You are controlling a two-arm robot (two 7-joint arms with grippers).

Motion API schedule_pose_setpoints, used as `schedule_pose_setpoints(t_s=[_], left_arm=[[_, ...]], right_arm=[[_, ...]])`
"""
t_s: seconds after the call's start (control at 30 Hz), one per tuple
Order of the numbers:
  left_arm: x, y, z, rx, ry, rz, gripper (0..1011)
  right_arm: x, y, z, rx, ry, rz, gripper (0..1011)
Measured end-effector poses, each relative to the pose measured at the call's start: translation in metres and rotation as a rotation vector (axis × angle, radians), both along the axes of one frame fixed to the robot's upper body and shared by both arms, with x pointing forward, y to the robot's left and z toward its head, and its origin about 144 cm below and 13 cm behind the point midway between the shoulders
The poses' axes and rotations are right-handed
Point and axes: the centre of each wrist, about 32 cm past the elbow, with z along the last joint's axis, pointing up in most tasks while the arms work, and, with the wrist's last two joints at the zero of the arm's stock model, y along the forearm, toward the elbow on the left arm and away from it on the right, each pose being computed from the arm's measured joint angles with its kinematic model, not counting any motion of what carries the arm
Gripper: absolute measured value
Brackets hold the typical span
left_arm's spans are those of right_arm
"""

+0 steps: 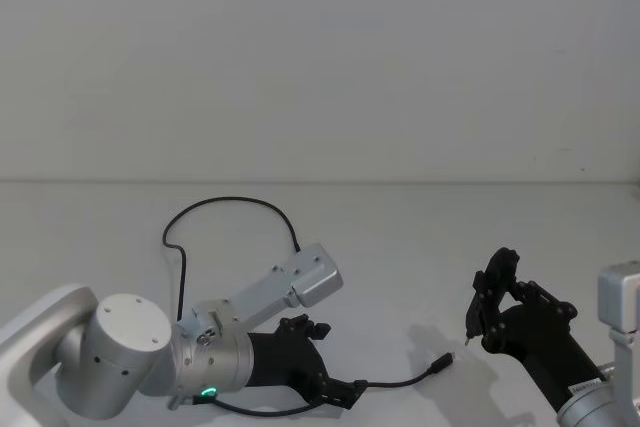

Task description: Pick up the data cable with the one hand.

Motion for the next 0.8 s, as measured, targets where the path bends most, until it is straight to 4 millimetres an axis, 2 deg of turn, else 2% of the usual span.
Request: schedule_pose_setpoints(t_s=[0.4, 0.6, 0.73, 0.77, 0.8], left_arm=[[0.0033, -0.0007, -0.0008, 0.008, 0.014, 0.000, 1000], [0.0041, -0.0009, -0.0008, 0.009, 0.017, 0.000, 875], [0.0045, -0.0009, -0.0008, 0.010, 0.018, 0.001, 738], [0.0045, -0.0009, -0.0009, 0.010, 0.019, 0.001, 738], [0.0046, -0.0010, -0.0009, 0.010, 0.019, 0.001, 684]], right_arm=[[0.0000, 0.0000, 0.0000, 0.000, 0.000, 0.000, 263], [0.0000, 0.0000, 0.0000, 0.000, 0.000, 0.000, 263], [0.0000, 0.0000, 0.0000, 0.000, 0.000, 0.000, 263], [0.0000, 0.0000, 0.0000, 0.000, 0.000, 0.000, 263], [0.0000, 0.0000, 0.0000, 0.000, 0.000, 0.000, 263]])
